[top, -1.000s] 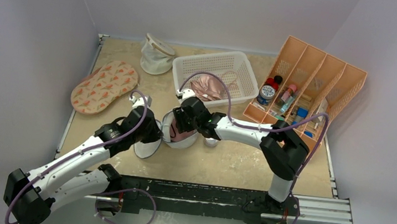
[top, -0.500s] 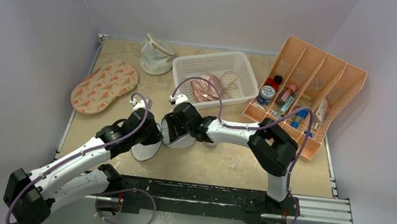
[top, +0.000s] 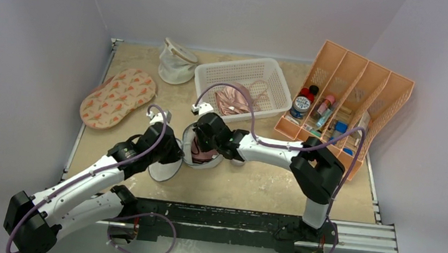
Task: Unzip the laundry bag and remove the bra
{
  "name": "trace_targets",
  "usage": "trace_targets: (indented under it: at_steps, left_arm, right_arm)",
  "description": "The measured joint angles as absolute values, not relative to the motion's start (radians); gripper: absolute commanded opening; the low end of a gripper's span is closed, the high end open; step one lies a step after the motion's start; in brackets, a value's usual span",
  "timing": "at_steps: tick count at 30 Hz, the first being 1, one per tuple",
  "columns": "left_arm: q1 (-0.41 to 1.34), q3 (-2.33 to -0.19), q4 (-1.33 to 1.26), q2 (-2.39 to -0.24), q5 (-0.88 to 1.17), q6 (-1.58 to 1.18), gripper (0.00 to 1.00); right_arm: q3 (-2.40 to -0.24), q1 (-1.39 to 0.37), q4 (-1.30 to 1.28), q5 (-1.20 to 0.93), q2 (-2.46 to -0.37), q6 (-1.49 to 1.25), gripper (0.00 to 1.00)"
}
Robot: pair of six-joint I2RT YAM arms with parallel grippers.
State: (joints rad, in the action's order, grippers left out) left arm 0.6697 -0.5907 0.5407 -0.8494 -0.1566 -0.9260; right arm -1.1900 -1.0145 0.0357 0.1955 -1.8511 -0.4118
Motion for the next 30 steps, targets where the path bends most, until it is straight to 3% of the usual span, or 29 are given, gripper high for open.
trace_targets:
  at_steps: [4,7,14,20,23,28,30]
  left_arm:
    - [0.670,-0.591,0.541,-0.850,-0.156,-0.926,0.00]
    - [0.670,-0.591,0.541,-0.851,-0.156,-0.926,0.00]
    - [0.670,-0.591,0.541,-0.852,-0.156,-0.927,0.00]
    - [0.670,-0.591,0.542,-0.855,-0.156,-0.929,0.00]
    - [0.670,-0.591,0.542,-0.857,-0.156,-0.929,0.00]
    - [0.670,-0.591,0.543,-0.857,-0.156,-0.932,0.00]
    - [0.670,-0.591,0.543,-0.857,-0.156,-0.933,0.00]
  right_arm:
    - [-1.191,-1.014,0.033,0.191,-1.818,-0.413,0.08]
    - [-1.196,-1.015,0.030,0.189,-1.809,-0.415,0.09]
    - [-1.196,-1.014,0.038,0.155,-1.811,-0.411,0.35]
    - [-1.214,-1.014,0.082,0.138,-1.881,-0.409,0.41]
    - [-1.214,-1.014,0.094,0.137,-1.924,-0.410,0.33]
    - [-1.214,-1.014,0.113,0.138,-1.948,-0.412,0.04]
    - [-1.214,-1.014,0.112,0.134,-1.940,-0.415,0.00]
